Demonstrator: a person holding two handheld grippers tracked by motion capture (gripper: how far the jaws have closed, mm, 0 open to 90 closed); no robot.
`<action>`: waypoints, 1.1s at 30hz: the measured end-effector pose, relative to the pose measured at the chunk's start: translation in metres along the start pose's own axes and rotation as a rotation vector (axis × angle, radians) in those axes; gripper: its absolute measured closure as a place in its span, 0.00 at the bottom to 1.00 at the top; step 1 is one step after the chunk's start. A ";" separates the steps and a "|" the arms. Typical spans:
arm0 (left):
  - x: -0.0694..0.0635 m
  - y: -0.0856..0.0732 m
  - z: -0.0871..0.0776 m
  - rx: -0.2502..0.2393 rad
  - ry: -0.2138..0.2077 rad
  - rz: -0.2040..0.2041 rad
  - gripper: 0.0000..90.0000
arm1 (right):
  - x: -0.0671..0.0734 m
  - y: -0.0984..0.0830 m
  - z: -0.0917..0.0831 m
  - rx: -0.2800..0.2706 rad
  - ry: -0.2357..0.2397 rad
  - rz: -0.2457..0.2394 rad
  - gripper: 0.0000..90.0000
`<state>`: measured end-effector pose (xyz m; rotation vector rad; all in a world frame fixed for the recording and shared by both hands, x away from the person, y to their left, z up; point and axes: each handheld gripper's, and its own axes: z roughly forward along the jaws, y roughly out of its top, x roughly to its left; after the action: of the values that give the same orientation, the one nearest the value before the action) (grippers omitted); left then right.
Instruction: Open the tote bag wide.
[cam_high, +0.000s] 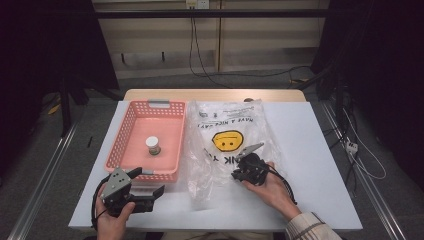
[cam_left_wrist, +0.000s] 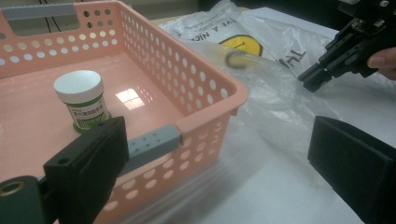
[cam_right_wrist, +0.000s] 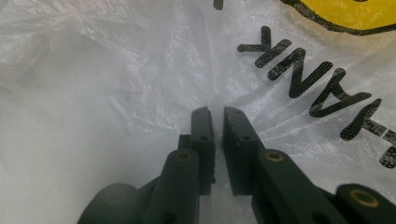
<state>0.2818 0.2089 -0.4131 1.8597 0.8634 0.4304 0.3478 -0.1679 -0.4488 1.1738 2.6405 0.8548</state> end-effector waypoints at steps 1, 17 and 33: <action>0.000 0.000 0.000 0.001 -0.001 0.002 0.05 | 0.000 0.000 0.000 -0.003 0.009 0.002 1.00; 0.001 0.000 0.000 -0.002 0.002 -0.002 0.05 | -0.001 0.006 -0.021 -0.147 0.033 0.050 1.00; 0.002 -0.001 -0.002 -0.005 -0.003 -0.005 0.05 | -0.011 0.022 -0.035 -0.269 0.092 0.098 1.00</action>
<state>0.2816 0.2118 -0.4139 1.8528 0.8645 0.4259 0.3578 -0.1794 -0.4084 1.2264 2.4517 1.2636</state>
